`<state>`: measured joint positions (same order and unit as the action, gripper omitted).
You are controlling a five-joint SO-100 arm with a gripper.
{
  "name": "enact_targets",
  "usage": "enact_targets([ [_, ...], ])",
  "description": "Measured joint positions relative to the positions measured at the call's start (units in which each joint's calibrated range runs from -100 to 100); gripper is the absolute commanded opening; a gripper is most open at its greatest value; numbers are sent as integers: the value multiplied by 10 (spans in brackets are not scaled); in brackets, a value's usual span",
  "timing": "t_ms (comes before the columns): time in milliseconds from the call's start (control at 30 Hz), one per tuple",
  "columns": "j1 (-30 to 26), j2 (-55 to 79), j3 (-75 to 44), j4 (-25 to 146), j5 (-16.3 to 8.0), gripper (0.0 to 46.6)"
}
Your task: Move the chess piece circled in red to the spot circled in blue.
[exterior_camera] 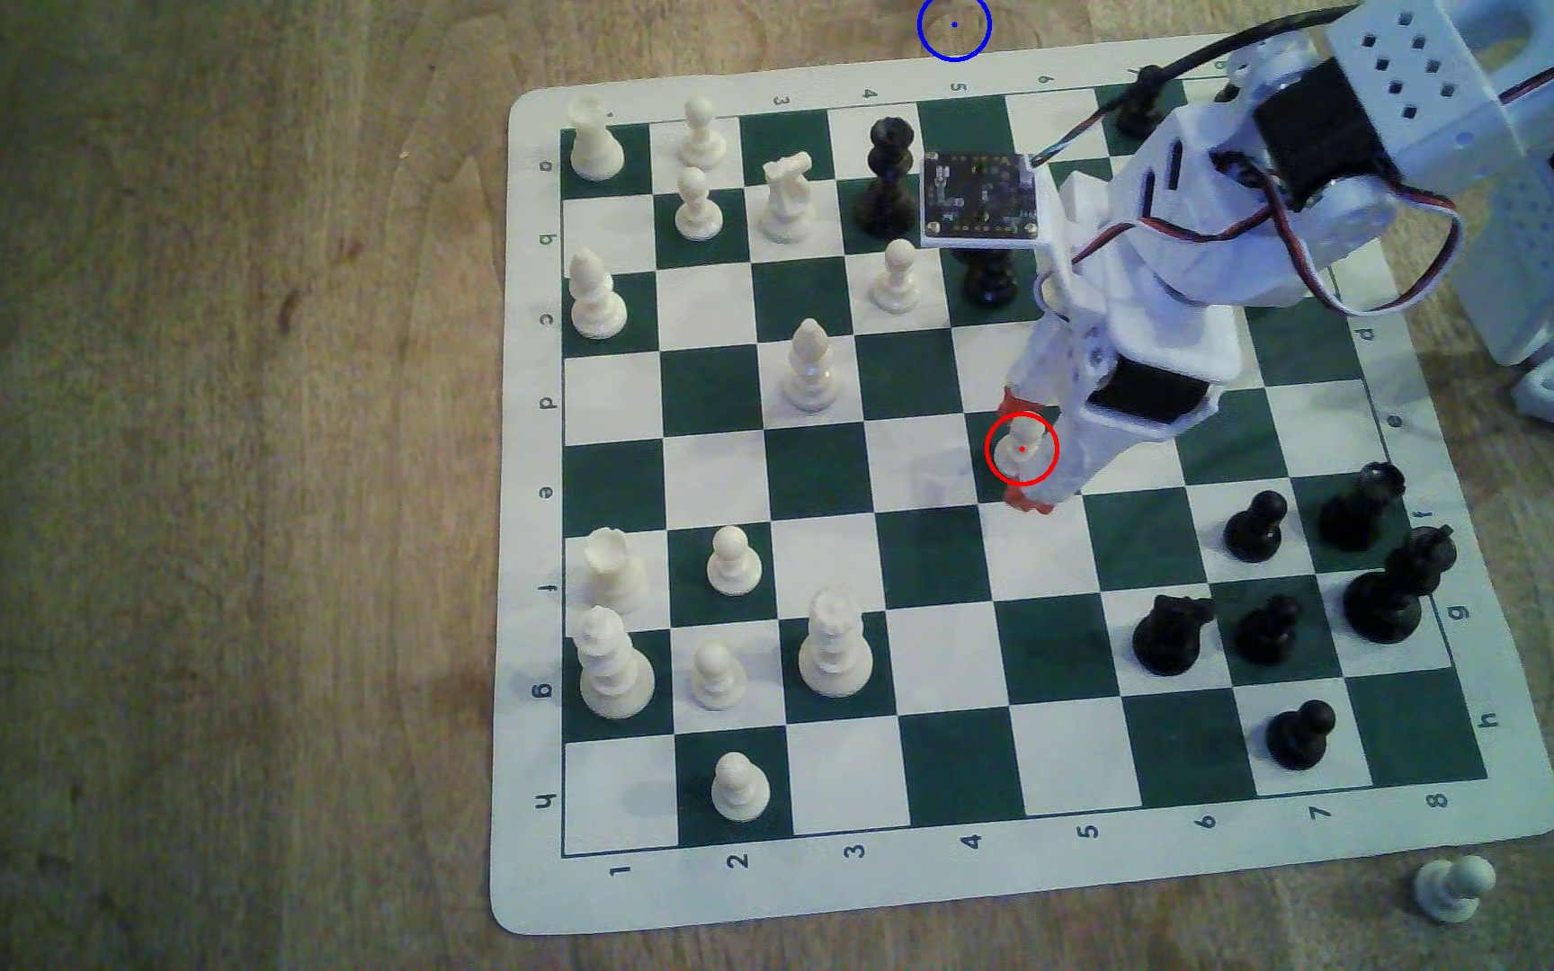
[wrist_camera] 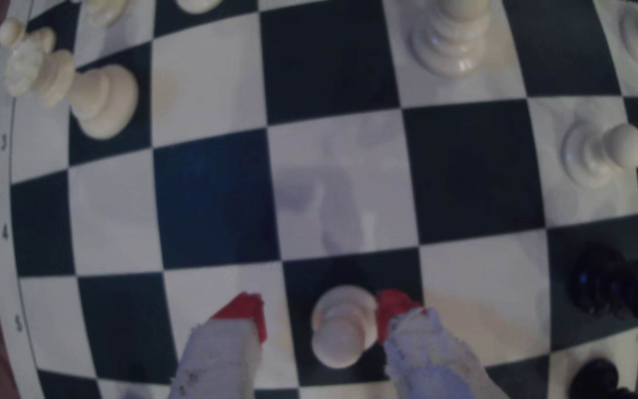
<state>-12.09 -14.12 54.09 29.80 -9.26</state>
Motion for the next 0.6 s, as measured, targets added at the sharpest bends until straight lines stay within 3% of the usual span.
enact_targets([
  [467, 15, 1, 0, 10, 0, 135],
  [600, 15, 1, 0, 18, 0, 98],
])
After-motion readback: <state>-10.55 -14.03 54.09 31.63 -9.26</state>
